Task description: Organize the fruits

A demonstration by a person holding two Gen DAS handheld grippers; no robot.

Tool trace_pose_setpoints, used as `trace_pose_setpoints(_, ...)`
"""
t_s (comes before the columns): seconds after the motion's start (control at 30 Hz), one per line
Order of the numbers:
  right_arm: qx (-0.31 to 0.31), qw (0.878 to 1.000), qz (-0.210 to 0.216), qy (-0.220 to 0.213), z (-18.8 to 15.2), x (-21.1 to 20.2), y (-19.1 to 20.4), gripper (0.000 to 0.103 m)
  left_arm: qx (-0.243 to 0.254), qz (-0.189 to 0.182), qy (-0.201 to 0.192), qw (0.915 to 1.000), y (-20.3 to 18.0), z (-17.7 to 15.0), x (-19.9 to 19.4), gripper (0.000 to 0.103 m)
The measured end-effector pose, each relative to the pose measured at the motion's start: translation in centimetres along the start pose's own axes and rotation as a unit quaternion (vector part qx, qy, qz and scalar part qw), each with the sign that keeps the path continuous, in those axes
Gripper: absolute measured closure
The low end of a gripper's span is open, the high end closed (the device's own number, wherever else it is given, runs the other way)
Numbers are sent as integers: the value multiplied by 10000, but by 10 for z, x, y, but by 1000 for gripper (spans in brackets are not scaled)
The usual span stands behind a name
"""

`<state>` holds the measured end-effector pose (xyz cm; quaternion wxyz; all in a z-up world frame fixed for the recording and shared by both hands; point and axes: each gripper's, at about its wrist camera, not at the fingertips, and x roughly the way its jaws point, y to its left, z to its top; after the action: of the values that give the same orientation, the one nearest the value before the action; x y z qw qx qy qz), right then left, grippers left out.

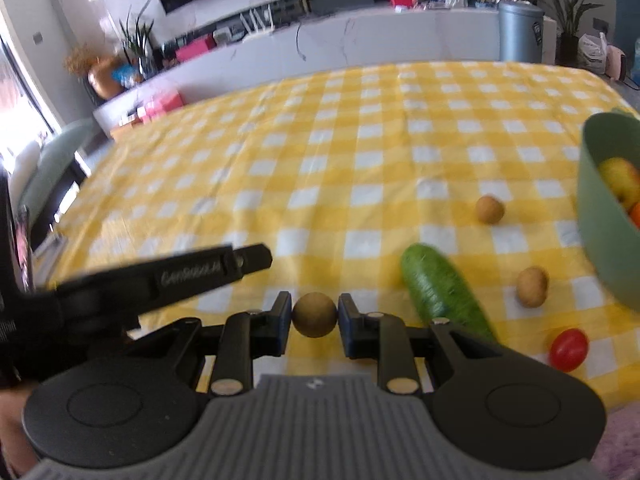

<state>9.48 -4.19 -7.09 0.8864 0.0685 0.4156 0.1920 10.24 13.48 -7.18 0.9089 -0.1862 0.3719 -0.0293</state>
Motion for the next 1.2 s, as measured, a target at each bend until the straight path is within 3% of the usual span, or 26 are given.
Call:
trace_pose_setpoints(0.13, 302, 9991, 55, -310, 7, -18, -19, 82, 245, -267, -284, 9989, -11, -2, -11, 74)
trace_pose_setpoints(0.3, 739, 9949, 146, -669, 14, -40, -46, 82, 678, -992, -830, 9893, -29, -7, -35, 74)
trace_pose_setpoints(0.4, 909, 9908, 97, -1001, 15, -55, -61, 82, 919, -970, -893, 9870, -41, -10, -39, 74)
trace_pose_setpoints(0.5, 941, 9893, 32, -1117, 14, -65, -71, 82, 1156, -756, -681, 9881, -49, -12, -34, 74)
trace_pose_setpoints(0.53, 991, 9885, 46, -1143, 13, -67, -75, 82, 1339, -747, -390, 9874, -53, -13, -29, 74)
trace_pose_setpoints(0.6, 1102, 9870, 89, -1168, 12, -69, -82, 82, 1881, -828, 239, 9784, -61, -20, -18, 74)
trace_pose_setpoints(0.7, 1229, 9851, 112, -1195, 11, -72, -90, 82, 2370, -645, 340, 9688, -71, -34, -9, 74)
trace_pose_setpoints(0.9, 1264, 9835, 87, -1295, 8, -76, -93, 82, 2829, -774, 645, 9538, -89, -46, 10, 74)
trace_pose_setpoints(1.0, 1283, 9827, 117, -1330, 7, -77, -94, 82, 3009, -566, 574, 9503, -95, -53, 16, 69)
trace_pose_setpoints(1.2, 1341, 9825, 143, -1288, 7, -75, -97, 82, 2953, -300, 591, 9531, -87, -54, 24, 71)
